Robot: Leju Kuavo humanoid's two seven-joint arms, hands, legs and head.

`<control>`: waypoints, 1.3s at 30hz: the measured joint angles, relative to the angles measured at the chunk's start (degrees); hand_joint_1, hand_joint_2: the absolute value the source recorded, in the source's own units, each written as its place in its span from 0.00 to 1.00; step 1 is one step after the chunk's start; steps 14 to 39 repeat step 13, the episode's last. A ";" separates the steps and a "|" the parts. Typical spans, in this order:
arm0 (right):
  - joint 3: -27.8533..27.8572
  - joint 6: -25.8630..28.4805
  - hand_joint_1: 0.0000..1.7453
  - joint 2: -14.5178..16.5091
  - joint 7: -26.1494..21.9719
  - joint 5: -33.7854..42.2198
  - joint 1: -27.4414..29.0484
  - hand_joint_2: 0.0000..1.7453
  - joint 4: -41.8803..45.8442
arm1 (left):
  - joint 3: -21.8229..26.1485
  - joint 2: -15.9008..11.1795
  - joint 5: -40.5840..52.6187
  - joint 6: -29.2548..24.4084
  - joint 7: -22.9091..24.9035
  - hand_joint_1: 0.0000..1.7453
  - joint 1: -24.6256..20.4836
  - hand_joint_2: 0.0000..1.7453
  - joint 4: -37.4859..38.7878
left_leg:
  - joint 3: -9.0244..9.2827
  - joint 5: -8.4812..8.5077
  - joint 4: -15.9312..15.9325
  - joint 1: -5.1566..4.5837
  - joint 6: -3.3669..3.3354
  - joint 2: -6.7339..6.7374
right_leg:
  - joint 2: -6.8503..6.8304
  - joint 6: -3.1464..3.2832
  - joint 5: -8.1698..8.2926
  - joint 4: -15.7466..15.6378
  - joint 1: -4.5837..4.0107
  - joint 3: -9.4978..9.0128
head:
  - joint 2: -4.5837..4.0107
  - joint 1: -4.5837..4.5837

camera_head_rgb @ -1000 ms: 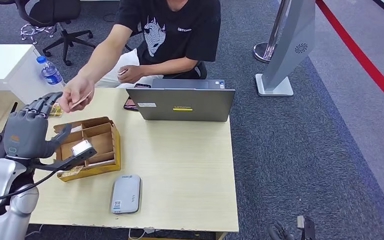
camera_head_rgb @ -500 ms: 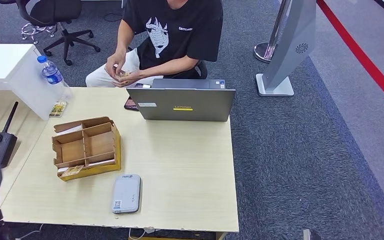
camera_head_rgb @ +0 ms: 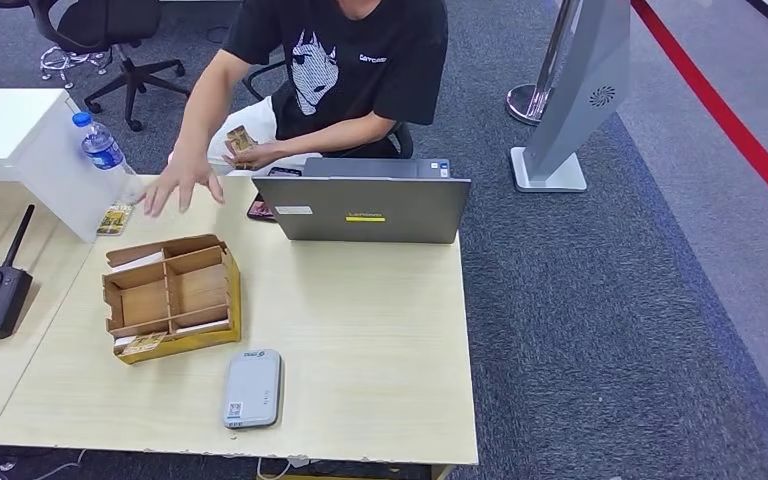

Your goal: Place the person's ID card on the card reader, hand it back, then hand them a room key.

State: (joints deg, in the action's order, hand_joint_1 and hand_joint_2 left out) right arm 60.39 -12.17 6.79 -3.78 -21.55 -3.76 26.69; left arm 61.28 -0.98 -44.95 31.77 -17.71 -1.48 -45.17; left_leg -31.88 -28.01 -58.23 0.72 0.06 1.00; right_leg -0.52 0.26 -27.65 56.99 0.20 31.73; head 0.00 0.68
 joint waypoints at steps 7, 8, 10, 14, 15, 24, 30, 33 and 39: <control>2.57 6.73 0.88 -2.22 8.80 0.15 0.25 1.00 -7.75 | 2.59 -3.34 5.45 -23.41 -3.09 0.75 -0.50 1.00 18.92 | -0.07 -0.06 -0.02 -0.01 -0.03 -0.06 | -0.06 -0.02 -0.03 -0.07 0.01 -0.01 | 0.00 -0.06; 2.90 7.01 0.63 -2.32 9.31 0.38 0.21 1.00 -8.31 | 2.85 -3.41 5.53 -24.81 -3.09 0.50 -0.60 1.00 20.32 | -0.06 -0.05 -0.03 -0.01 -0.03 -0.06 | -0.07 -0.02 -0.03 -0.07 0.01 -0.01 | 0.00 -0.07; 3.33 7.40 0.13 -2.48 9.97 0.61 0.14 1.00 -9.17 | 3.14 -3.47 5.75 -26.35 -3.04 0.00 -0.72 1.00 22.52 | -0.05 -0.05 -0.03 0.00 -0.03 -0.06 | -0.07 -0.02 -0.02 -0.07 0.01 -0.02 | 0.00 -0.08; 2.64 7.72 0.00 -2.69 10.17 0.95 0.28 1.00 -9.76 | 2.80 -3.45 6.59 -27.02 -2.69 0.00 -0.68 1.00 24.36 | -0.04 -0.05 -0.03 0.00 -0.03 -0.06 | -0.07 -0.02 -0.01 -0.06 0.01 -0.02 | 0.00 -0.07; 2.64 7.72 0.00 -2.69 10.17 0.95 0.28 1.00 -9.76 | 2.80 -3.45 6.59 -27.02 -2.69 0.00 -0.68 1.00 24.36 | -0.04 -0.05 -0.03 0.00 -0.03 -0.06 | -0.07 -0.02 -0.01 -0.06 0.01 -0.02 | 0.00 -0.07; 2.64 7.72 0.00 -2.69 10.17 0.95 0.28 1.00 -9.76 | 2.80 -3.45 6.59 -27.02 -2.69 0.00 -0.68 1.00 24.36 | -0.04 -0.05 -0.03 0.00 -0.03 -0.06 | -0.07 -0.02 -0.01 -0.06 0.01 -0.02 | 0.00 -0.07; 2.64 7.72 0.00 -2.69 10.17 0.95 0.28 1.00 -9.76 | 2.80 -3.45 6.59 -27.02 -2.69 0.00 -0.68 1.00 24.36 | -0.04 -0.05 -0.03 0.00 -0.03 -0.06 | -0.07 -0.02 -0.01 -0.06 0.01 -0.02 | 0.00 -0.07; 2.64 7.72 0.00 -2.69 10.17 0.95 0.28 1.00 -9.76 | 2.80 -3.45 6.59 -27.02 -2.69 0.00 -0.68 1.00 24.36 | -0.04 -0.05 -0.03 0.00 -0.03 -0.06 | -0.07 -0.02 -0.01 -0.06 0.01 -0.02 | 0.00 -0.07; 2.64 7.72 0.00 -2.69 10.17 0.95 0.28 1.00 -9.76 | 2.80 -3.45 6.59 -27.02 -2.69 0.00 -0.68 1.00 24.36 | -0.04 -0.05 -0.03 0.00 -0.03 -0.06 | -0.07 -0.02 -0.01 -0.06 0.01 -0.02 | 0.00 -0.07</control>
